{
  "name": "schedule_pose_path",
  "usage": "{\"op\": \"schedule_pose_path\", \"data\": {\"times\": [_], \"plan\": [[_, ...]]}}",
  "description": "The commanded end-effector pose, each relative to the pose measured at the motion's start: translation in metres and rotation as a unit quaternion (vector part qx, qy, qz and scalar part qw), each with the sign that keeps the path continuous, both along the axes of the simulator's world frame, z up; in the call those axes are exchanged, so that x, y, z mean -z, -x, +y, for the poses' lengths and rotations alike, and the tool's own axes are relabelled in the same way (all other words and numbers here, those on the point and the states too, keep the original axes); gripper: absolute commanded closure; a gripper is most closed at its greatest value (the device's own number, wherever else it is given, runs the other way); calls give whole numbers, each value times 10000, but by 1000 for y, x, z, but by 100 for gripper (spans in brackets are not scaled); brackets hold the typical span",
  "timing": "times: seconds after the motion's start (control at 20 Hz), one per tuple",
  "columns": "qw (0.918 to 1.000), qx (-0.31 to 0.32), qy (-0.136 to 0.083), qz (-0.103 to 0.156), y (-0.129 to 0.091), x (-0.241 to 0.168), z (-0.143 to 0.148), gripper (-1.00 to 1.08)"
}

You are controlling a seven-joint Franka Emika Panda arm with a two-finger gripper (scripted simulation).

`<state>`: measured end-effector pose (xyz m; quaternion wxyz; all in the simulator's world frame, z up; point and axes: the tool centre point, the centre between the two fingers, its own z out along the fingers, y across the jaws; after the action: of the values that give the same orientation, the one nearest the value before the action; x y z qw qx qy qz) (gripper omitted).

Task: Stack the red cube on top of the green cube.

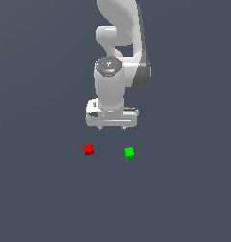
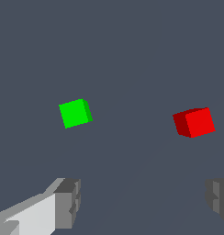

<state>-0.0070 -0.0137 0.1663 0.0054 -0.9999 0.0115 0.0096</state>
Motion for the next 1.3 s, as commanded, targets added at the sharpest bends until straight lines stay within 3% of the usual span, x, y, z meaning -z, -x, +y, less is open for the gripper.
{"op": "schedule_pose_path", "data": {"times": [0.0,0.55,1.25], "plan": [[10000,0,0,0,0,0,0,-92],[9997,-238,8,-16,-2,16,-21,-92],[9938,-1105,31,-77,-18,74,-95,-92]]}}
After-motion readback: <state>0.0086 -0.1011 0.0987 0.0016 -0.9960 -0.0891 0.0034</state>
